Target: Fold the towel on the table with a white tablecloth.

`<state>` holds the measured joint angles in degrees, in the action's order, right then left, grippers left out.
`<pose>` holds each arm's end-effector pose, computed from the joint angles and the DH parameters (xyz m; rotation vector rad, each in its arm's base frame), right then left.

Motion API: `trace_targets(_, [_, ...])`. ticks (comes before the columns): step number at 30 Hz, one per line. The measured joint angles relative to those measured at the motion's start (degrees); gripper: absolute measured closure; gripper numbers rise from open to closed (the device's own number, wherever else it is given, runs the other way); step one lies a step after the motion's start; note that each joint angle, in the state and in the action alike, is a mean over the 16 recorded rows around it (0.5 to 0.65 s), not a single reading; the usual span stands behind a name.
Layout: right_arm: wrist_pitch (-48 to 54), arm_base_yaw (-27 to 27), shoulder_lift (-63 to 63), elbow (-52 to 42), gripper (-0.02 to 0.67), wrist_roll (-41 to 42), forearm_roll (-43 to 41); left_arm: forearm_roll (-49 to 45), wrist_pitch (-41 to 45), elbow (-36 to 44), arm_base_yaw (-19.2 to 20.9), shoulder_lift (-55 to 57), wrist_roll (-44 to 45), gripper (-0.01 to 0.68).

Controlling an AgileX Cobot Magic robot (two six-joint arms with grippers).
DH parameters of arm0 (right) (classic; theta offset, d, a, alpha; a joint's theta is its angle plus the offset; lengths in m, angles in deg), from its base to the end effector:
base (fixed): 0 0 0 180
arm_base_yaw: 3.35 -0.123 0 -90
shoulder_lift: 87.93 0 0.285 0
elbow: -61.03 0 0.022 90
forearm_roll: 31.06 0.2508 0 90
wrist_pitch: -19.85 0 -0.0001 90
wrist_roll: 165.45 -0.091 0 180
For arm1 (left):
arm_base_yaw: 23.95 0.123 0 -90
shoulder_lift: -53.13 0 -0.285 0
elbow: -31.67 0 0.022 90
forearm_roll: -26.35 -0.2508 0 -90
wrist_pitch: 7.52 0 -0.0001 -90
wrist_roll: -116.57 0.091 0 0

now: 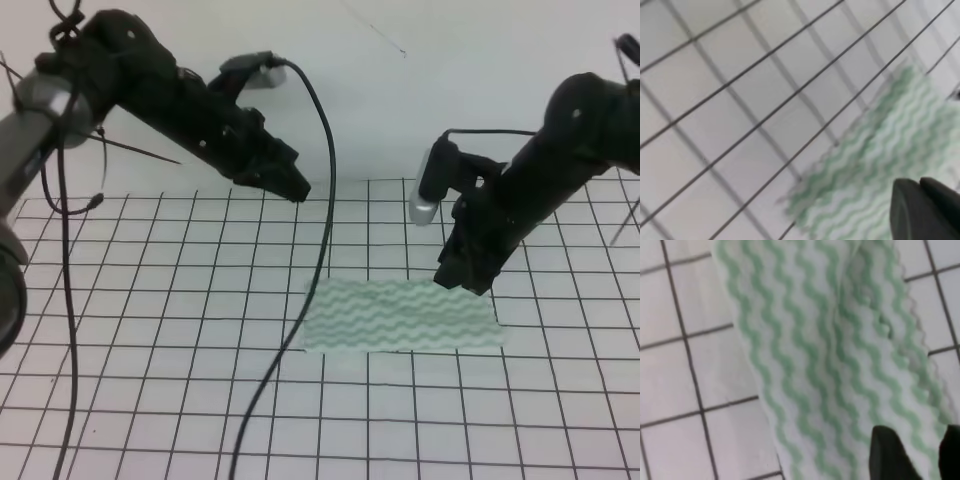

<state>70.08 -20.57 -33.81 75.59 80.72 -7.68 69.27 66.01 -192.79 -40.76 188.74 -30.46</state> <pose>0.4115 0.1566 0.2022 -1.5696 2.1912 0.2600 0.4416 -0.1955 0.2749 0.9567 2.4394 -0.9656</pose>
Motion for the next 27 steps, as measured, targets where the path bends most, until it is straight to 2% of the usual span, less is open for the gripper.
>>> trace_targets(12, [2.66,-0.79,-7.20,8.11,0.331,1.17,-4.68,4.83,-1.97,7.99,0.33,-7.29,3.27,0.672])
trace_targets(27, [2.35,-0.79,-11.01,9.93,0.351,3.70,-5.50,4.52,-9.34,23.82,0.81,-17.09,6.91,0.672])
